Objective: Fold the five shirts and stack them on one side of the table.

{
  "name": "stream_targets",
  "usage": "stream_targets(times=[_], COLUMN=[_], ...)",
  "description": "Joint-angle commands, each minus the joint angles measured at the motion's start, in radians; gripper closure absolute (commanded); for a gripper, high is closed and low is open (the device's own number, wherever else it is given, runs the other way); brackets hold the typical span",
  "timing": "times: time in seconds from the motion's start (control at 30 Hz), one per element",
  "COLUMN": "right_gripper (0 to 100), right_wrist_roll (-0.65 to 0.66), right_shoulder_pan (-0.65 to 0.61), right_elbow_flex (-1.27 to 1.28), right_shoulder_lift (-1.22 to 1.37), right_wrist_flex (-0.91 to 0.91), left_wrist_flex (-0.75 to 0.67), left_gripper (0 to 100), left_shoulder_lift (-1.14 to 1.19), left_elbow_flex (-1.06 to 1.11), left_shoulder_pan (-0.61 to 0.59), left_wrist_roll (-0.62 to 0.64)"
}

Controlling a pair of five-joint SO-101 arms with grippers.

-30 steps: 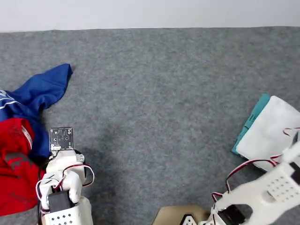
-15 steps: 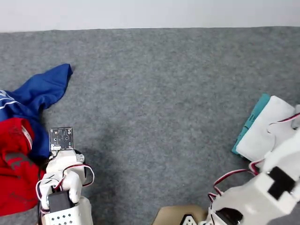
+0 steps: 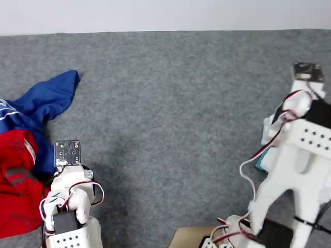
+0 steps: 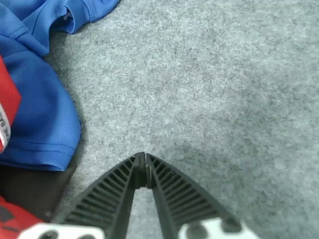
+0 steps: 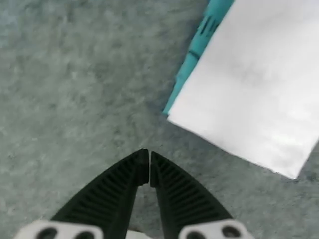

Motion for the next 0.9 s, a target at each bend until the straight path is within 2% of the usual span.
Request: stream_targets(times=[0.0,0.17,0.3,0.4,0.6,0.7,0.87], right_gripper=[98.8,98.9,98.9,98.9,98.9,98.9,98.9], right_wrist_roll=[-0.035,-0.04,-0.04,-0.035,-0.034,-0.034,-0.034], right_shoulder_pan=[-0.039,-0.035,-0.035,-0.035,-0.035,-0.035,-0.036], right_elbow_flex=[0.054,0.161,0.226,0.235,0.235,0.235,0.235], right_shoulder_lift=[-0.087,-0.128,-0.16,-0.177,-0.182,-0.182,-0.18], right_wrist_flex=[0.038,0.038,0.038,0.038,0.038,0.038,0.038], left_wrist_flex=[0.006,0.061,-0.034,-0.04,0.097,0.103,0.11], left_gripper=[99,99,99,99,99,99,97], left_shoulder_lift=[-0.002,-0.005,-0.006,0.0,0.018,0.118,0.41], left_elbow_flex=[-0.004,-0.004,-0.036,-0.131,-0.341,-0.395,-0.567], left_shoulder_pan=[0.0,0.0,-0.011,-0.044,-0.049,-0.061,-0.173], left_wrist_roll=[0.009,0.006,0.003,0.005,-0.015,-0.017,-0.017])
